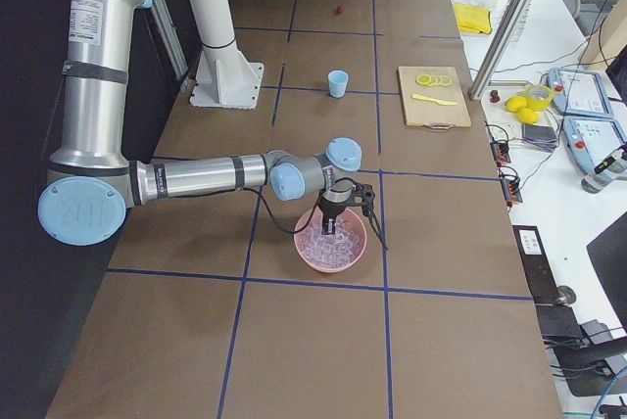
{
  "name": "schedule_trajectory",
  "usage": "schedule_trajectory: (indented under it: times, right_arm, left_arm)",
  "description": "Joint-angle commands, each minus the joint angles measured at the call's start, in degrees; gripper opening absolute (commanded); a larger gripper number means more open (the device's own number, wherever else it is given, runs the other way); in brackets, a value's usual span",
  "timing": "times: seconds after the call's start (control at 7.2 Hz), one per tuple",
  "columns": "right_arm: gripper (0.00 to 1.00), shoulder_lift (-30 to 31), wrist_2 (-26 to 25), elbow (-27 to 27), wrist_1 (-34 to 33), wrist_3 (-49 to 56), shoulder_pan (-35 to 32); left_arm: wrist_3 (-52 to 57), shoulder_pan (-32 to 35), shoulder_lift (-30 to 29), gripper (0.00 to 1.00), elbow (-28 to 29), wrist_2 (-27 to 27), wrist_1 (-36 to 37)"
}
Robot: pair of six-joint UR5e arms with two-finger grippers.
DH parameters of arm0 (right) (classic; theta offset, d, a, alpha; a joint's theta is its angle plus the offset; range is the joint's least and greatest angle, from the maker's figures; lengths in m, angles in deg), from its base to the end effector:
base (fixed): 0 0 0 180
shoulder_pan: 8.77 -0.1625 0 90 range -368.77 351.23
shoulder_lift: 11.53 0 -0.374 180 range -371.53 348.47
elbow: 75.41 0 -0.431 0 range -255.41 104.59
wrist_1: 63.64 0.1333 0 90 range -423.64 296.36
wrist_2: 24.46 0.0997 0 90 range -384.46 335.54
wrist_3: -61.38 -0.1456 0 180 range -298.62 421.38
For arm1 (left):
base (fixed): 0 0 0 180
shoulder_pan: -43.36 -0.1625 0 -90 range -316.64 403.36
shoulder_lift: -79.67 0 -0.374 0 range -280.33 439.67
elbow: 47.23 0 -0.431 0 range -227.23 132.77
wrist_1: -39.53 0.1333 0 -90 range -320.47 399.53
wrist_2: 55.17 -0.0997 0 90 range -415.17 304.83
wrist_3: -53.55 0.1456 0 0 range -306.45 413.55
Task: Put ice and strawberries in cup
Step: 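Move the right gripper back into the pink bowl and grasp another ice cube, then carry the second ice cube with the right gripper over the cup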
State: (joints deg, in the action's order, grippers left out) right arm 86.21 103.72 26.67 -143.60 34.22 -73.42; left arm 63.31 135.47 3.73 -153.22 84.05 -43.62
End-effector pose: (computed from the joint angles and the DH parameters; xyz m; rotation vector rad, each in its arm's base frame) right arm -0.1768 -0.4744 0.5866 -0.0765 -0.7012 -0.0533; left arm -0.0389 -0.4299 0.6141 0.0087 0.8625 0.0883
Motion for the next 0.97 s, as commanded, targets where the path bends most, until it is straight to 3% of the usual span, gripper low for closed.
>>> schedule_trajectory:
  times: [0.0, 0.28, 0.42, 0.56, 0.83]
  right_arm:
    - [0.00, 2.2, -0.1, 4.7, -0.1, 0.3, -0.1]
    - [0.00, 4.6, 0.4, 15.0, -1.4, -1.5, -0.3]
    - [0.00, 3.3, 1.3, 18.4, -1.5, -9.8, 1.0]
    - [0.00, -0.8, 2.6, 20.8, -1.4, -21.6, 5.3]
    - [0.00, -13.2, -0.5, 20.6, -1.9, -43.3, 16.9]
  left_arm:
    - [0.1, 0.0, 0.0, 1.00, 0.0, 0.0, 0.0]
    - [0.1, 0.0, 0.0, 1.00, -0.1, 0.0, 0.0]
    - [0.0, 0.0, 0.0, 1.00, -0.1, 0.1, 0.0]
    - [0.0, 0.0, 0.0, 1.00, -0.1, 0.1, 0.0]
    - [0.0, 0.0, 0.0, 1.00, -0.1, 0.1, 0.0]
